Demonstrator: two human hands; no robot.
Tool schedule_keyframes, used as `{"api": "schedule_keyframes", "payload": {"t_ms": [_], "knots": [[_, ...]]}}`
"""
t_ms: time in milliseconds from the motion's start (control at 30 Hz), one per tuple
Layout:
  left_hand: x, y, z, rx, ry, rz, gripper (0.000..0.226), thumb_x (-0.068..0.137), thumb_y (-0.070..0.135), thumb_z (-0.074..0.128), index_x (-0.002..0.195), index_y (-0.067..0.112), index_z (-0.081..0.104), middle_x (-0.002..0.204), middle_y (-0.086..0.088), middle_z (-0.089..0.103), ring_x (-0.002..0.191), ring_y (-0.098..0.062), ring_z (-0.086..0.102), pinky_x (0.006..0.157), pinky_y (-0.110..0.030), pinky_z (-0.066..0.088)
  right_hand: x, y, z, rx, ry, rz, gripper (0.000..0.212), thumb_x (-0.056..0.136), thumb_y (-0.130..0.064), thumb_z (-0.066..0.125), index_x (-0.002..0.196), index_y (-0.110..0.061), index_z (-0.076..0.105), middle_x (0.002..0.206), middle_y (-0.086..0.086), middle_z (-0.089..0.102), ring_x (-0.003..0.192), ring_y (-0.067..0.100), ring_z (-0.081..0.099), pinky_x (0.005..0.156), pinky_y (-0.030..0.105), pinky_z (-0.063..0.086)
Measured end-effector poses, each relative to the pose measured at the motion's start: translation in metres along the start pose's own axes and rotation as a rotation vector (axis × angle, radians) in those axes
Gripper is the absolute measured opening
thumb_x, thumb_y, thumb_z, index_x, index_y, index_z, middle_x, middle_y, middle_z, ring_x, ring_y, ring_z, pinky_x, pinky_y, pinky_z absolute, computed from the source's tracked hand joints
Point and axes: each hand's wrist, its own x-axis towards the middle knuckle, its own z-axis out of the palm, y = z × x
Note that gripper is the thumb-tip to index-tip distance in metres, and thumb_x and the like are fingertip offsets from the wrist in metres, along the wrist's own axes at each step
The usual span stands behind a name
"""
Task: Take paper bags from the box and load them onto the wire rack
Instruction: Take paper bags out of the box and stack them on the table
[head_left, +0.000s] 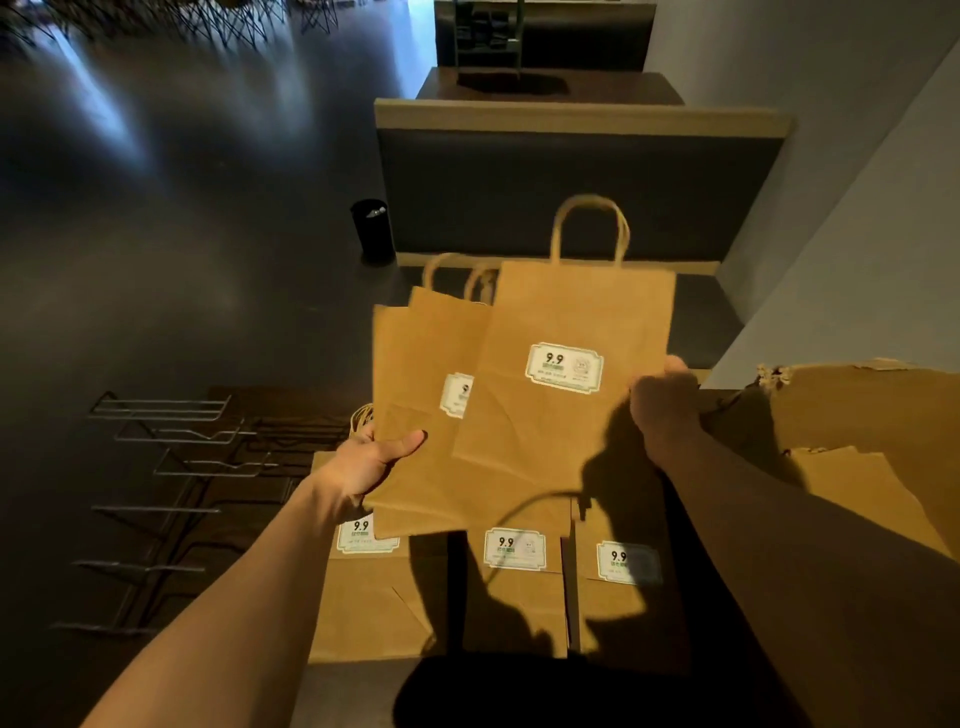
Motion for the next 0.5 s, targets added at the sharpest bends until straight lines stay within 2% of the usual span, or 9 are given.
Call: {"api": "schedule_keyframes", "payload": {"t_ms": [67, 133, 200, 233, 300, 367, 433, 467, 500], "knots": [[0.000, 0.002, 0.000, -0.072, 0.065, 0.040, 0.071, 0.062, 0.019, 0.087, 0.126, 0.011, 0.059, 0.118, -0.017, 0.070, 0.109, -0.037, 0.066, 0.099, -0.054, 0.050, 0.001, 0.009, 0.001, 0.054, -0.040, 0.142, 0.032, 0.093, -0.009, 0.049, 0.125, -0.005, 0.054, 0.100, 0.010, 0.055, 0.098, 0.030, 0.056, 0.079, 0.036, 0.046], [-0.002, 0.004, 0.009, -0.047, 0.029, 0.068, 0.074, 0.058, 0.014, 0.093, 0.123, 0.011, 0.060, 0.117, -0.015, 0.071, 0.107, -0.035, 0.068, 0.097, -0.052, 0.051, -0.009, 0.013, 0.007, 0.130, -0.113, 0.191, 0.026, 0.093, -0.010, 0.052, 0.119, -0.010, 0.056, 0.105, 0.013, 0.058, 0.096, 0.027, 0.056, 0.082, 0.040, 0.048], [-0.004, 0.005, 0.020, -0.014, 0.016, 0.079, 0.066, 0.061, 0.010, 0.088, 0.120, 0.012, 0.061, 0.116, -0.015, 0.071, 0.105, -0.034, 0.068, 0.094, -0.049, 0.053, -0.019, 0.020, 0.013, 0.214, -0.172, 0.227, 0.030, 0.087, -0.008, 0.062, 0.117, -0.010, 0.058, 0.107, 0.015, 0.062, 0.098, 0.031, 0.059, 0.090, 0.046, 0.049], [-0.004, 0.005, 0.023, -0.023, 0.029, 0.085, 0.059, 0.067, 0.005, 0.086, 0.119, 0.012, 0.060, 0.114, -0.016, 0.071, 0.101, -0.033, 0.069, 0.091, -0.046, 0.054, -0.022, 0.023, 0.012, 0.252, -0.204, 0.261, 0.034, 0.084, -0.007, 0.065, 0.118, -0.009, 0.059, 0.106, 0.015, 0.064, 0.097, 0.032, 0.061, 0.089, 0.047, 0.050], [-0.008, 0.007, 0.025, -0.028, 0.034, 0.090, 0.035, 0.084, 0.002, 0.073, 0.115, 0.013, 0.061, 0.112, -0.015, 0.070, 0.091, -0.026, 0.070, 0.085, -0.041, 0.055, -0.025, 0.026, 0.007, 0.305, -0.292, 0.345, 0.029, 0.084, -0.003, 0.066, 0.112, -0.008, 0.063, 0.099, 0.015, 0.068, 0.088, 0.033, 0.064, 0.078, 0.042, 0.052], [-0.015, 0.011, 0.027, 0.001, -0.002, 0.040, 0.018, 0.095, 0.015, 0.062, 0.112, 0.017, 0.060, 0.112, -0.010, 0.069, 0.086, -0.020, 0.069, 0.080, -0.035, 0.056, -0.025, 0.028, 0.005, 0.345, -0.410, 0.391, 0.022, 0.087, -0.001, 0.063, 0.108, -0.008, 0.065, 0.093, 0.014, 0.072, 0.081, 0.030, 0.068, 0.069, 0.037, 0.052], [-0.018, 0.011, 0.032, 0.101, 0.011, 0.006, 0.023, 0.102, 0.029, 0.049, 0.124, 0.023, 0.053, 0.110, 0.000, 0.066, 0.089, -0.016, 0.066, 0.074, -0.022, 0.054, -0.033, 0.027, 0.011, 0.353, -0.514, 0.406, 0.022, 0.089, -0.001, 0.060, 0.108, -0.010, 0.066, 0.092, 0.012, 0.074, 0.079, 0.028, 0.070, 0.065, 0.034, 0.052], [-0.019, 0.008, 0.034, 0.130, 0.029, 0.020, 0.029, 0.105, 0.025, 0.043, 0.134, 0.022, 0.048, 0.116, -0.001, 0.063, 0.096, -0.020, 0.064, 0.075, -0.016, 0.049, -0.036, 0.026, 0.015, 0.325, -0.544, 0.429, 0.018, 0.090, -0.003, 0.059, 0.106, -0.010, 0.065, 0.091, 0.012, 0.073, 0.079, 0.028, 0.069, 0.064, 0.033, 0.051], [-0.018, 0.003, 0.034, 0.130, 0.037, 0.039, 0.036, 0.106, 0.019, 0.040, 0.140, 0.012, 0.047, 0.125, -0.007, 0.061, 0.104, -0.025, 0.063, 0.078, -0.017, 0.046, -0.040, 0.026, 0.018, 0.288, -0.563, 0.461, 0.014, 0.091, -0.005, 0.059, 0.103, -0.009, 0.066, 0.091, 0.014, 0.072, 0.081, 0.029, 0.067, 0.065, 0.034, 0.050]]}}
